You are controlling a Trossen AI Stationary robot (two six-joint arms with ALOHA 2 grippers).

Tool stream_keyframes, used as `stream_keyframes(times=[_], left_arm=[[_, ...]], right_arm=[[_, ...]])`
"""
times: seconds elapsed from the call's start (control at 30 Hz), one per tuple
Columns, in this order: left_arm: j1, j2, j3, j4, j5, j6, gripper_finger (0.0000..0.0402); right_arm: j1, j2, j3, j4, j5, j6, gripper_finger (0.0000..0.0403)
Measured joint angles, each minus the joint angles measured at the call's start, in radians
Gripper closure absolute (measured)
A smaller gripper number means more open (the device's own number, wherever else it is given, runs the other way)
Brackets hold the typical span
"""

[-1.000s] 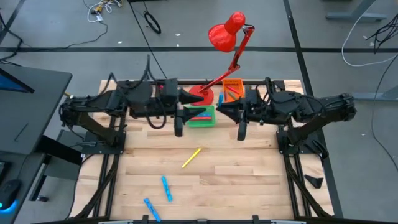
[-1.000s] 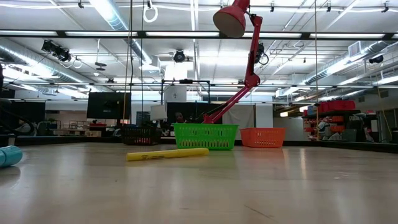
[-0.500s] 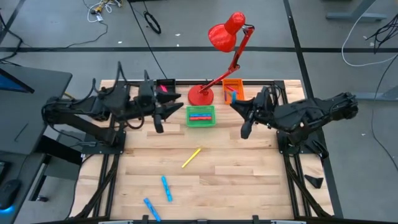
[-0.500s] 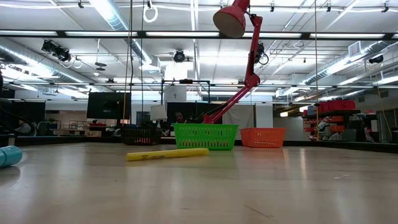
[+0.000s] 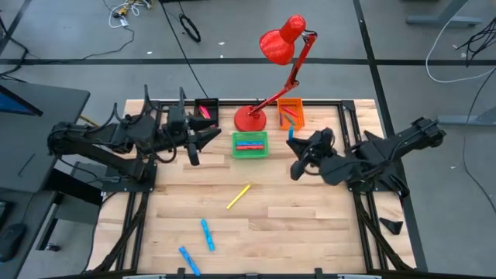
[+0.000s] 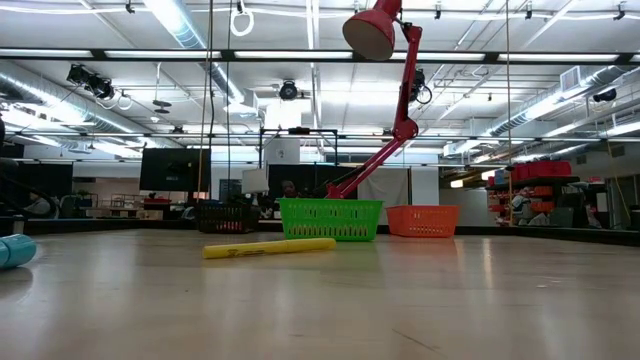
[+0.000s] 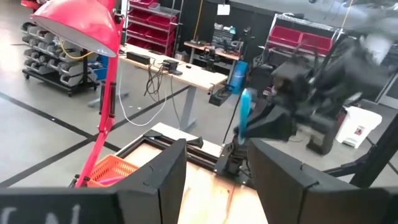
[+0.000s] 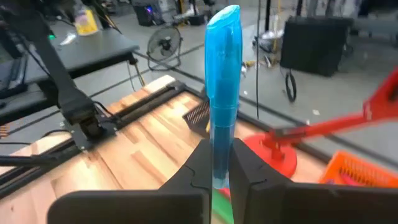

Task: Pick & Place Markers
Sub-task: Put the small blue highlighter into the orange basket

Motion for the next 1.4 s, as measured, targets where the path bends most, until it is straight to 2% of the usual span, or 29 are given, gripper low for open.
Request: stream_keyframes(times=[0.27,0.37,0.57,0.9,1.03,1.2,1.4], left_arm=[[0.000,0.000,0.000,-0.009,0.000,0.001,0.0225],[0.000,0.000,0.000,-0.009,0.000,0.003,0.0225],[0.000,0.000,0.000,-0.009,0.001,0.035,0.0225],[0.000,0.000,0.000,-0.010,0.001,0.037,0.0225],[0.000,0.000,0.000,-0.010,0.001,0.037,0.0225],[0.001,0.000,0.000,-0.009,0.001,0.037,0.0225],[0.001,0.000,0.000,-0.008,0.001,0.034,0.0225]], right_arm=[[-0.003,0.000,-0.124,-0.017,0.027,0.180,0.0388],[-0.020,0.000,-0.139,-0.046,0.007,0.232,0.0388],[-0.173,-0.001,-0.139,-0.119,-0.283,0.328,0.0388],[-0.550,-0.001,-0.139,-0.269,-0.699,0.324,0.0388],[-0.667,-0.001,-0.139,-0.316,-0.857,0.301,0.0388],[-0.747,0.000,-0.139,-0.368,-0.990,0.297,0.0388],[-0.776,0.015,-0.139,-0.376,-1.040,0.330,0.0388]])
